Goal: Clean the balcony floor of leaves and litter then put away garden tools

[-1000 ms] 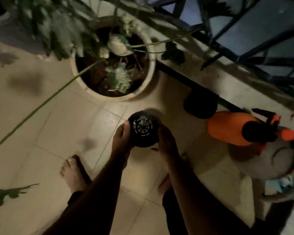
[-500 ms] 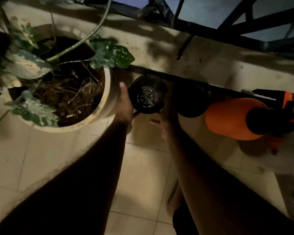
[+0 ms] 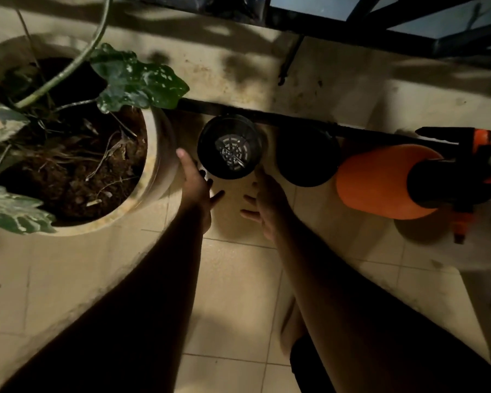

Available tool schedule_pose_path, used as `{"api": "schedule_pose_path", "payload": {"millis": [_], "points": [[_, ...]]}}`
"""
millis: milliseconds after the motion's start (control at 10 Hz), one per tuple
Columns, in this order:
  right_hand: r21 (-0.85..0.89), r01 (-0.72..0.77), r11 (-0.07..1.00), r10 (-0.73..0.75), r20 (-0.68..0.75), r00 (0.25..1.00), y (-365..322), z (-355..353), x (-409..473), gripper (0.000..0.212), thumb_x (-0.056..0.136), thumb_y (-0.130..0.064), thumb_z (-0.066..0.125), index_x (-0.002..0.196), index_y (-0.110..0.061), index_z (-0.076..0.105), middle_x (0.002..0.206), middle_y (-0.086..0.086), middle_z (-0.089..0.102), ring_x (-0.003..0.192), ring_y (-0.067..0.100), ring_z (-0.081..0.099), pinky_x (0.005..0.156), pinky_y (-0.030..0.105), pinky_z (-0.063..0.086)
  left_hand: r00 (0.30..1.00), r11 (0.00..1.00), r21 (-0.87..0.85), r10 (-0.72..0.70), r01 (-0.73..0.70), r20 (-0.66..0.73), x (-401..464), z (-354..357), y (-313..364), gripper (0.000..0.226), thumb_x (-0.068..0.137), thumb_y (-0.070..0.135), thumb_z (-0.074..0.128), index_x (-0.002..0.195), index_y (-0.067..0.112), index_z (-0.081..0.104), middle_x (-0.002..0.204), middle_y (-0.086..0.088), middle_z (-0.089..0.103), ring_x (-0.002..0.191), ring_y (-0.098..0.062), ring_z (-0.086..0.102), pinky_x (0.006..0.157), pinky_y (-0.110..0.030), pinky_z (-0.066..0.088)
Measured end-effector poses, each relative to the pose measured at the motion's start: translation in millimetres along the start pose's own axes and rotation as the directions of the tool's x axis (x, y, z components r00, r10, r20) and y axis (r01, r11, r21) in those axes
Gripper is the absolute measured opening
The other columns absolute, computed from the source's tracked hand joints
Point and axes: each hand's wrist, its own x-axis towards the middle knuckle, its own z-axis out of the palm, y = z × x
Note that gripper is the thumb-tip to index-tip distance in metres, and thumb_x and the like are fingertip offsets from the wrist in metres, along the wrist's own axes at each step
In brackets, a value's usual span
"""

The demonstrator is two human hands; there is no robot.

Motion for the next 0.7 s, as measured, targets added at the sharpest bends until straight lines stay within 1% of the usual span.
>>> {"api": "schedule_pose_path", "payload": {"millis": [100, 200, 300, 400, 500, 600, 700], "points": [[0.036, -0.045, 0.998, 0.045, 0.002, 0.999, 20, -21, -17, 0.046, 0.103, -0.043, 0.044, 0.144, -0.022, 0.041, 0.144, 0.011, 0.050, 0.111, 0.024, 0.058, 0.080, 0.040, 0.055, 0.994, 0.988, -0.109, -0.109, 0.106, -0.026, -20, 4, -18, 0.085, 0.092, 0.076, 0.018, 0.157, 0.021, 0.022, 0.161, -0.014, 0.028, 0.142, -0.035, 0.038, 0.101, -0.050, 0.047], [0.281, -0.016, 0.960, 0.033, -0.057, 0.998, 23, -50, -20, 0.059, 0.100, -0.053, 0.043, 0.151, -0.026, 0.031, 0.145, 0.017, 0.046, 0.118, 0.034, 0.059, 0.083, 0.045, 0.056, 0.991, 0.971, -0.204, -0.130, 0.123, -0.022, -25, 10, -24, 0.087, 0.092, 0.077, 0.019, 0.158, 0.021, 0.019, 0.160, -0.017, 0.027, 0.139, -0.038, 0.041, 0.104, -0.054, 0.046], [0.475, 0.054, 0.878, -0.017, -0.081, 0.997, 12, -66, -12, 0.070, 0.096, -0.063, 0.041, 0.154, -0.029, 0.021, 0.149, 0.022, 0.041, 0.118, 0.038, 0.059, 0.080, 0.045, 0.056, 0.994, 0.968, -0.229, -0.107, 0.104, -0.003, -20, 14, -21, 0.088, 0.091, 0.079, 0.018, 0.158, 0.023, 0.020, 0.160, -0.018, 0.028, 0.137, -0.038, 0.044, 0.098, -0.051, 0.050], [0.537, 0.072, 0.841, -0.021, -0.101, 0.995, 2, -73, -2, 0.072, 0.096, -0.067, 0.035, 0.156, -0.030, 0.018, 0.151, 0.022, 0.039, 0.120, 0.041, 0.058, 0.086, 0.049, 0.052, 0.995, 0.967, -0.235, -0.093, 0.100, 0.039, -19, 18, -15, 0.089, 0.089, 0.080, 0.017, 0.157, 0.023, 0.025, 0.156, -0.017, 0.036, 0.135, -0.037, 0.046, 0.092, -0.047, 0.052], [0.510, 0.043, 0.859, 0.007, -0.096, 0.995, -3, -73, -1, 0.075, 0.095, -0.072, 0.029, 0.157, -0.032, 0.016, 0.153, 0.016, 0.039, 0.124, 0.041, 0.055, 0.093, 0.052, 0.046, 0.995, 0.966, -0.243, -0.082, 0.093, 0.052, -18, 20, -12, 0.091, 0.089, 0.080, 0.017, 0.157, 0.021, 0.022, 0.155, -0.017, 0.037, 0.137, -0.037, 0.044, 0.094, -0.047, 0.051], [0.466, 0.005, 0.885, 0.045, -0.097, 0.994, 11, -76, 4, 0.076, 0.094, -0.073, 0.029, 0.156, -0.030, 0.019, 0.151, 0.007, 0.041, 0.118, 0.036, 0.059, 0.092, 0.048, 0.048, 0.995, 0.965, -0.251, -0.062, 0.078, 0.072, -17, 19, -9, 0.090, 0.090, 0.080, 0.017, 0.159, 0.023, 0.015, 0.158, -0.017, 0.032, 0.139, -0.037, 0.041, 0.097, -0.047, 0.048], [0.390, 0.015, 0.921, 0.028, -0.103, 0.994, 27, -84, 14, 0.072, 0.097, -0.068, 0.032, 0.155, -0.027, 0.025, 0.154, 0.008, 0.040, 0.105, 0.023, 0.063, 0.094, 0.051, 0.051, 0.994, 0.960, -0.260, -0.091, 0.104, 0.062, -24, 18, -4, 0.092, 0.088, 0.082, 0.020, 0.159, 0.026, 0.009, 0.161, -0.016, 0.026, 0.142, -0.037, 0.038, 0.095, -0.049, 0.048]]}}
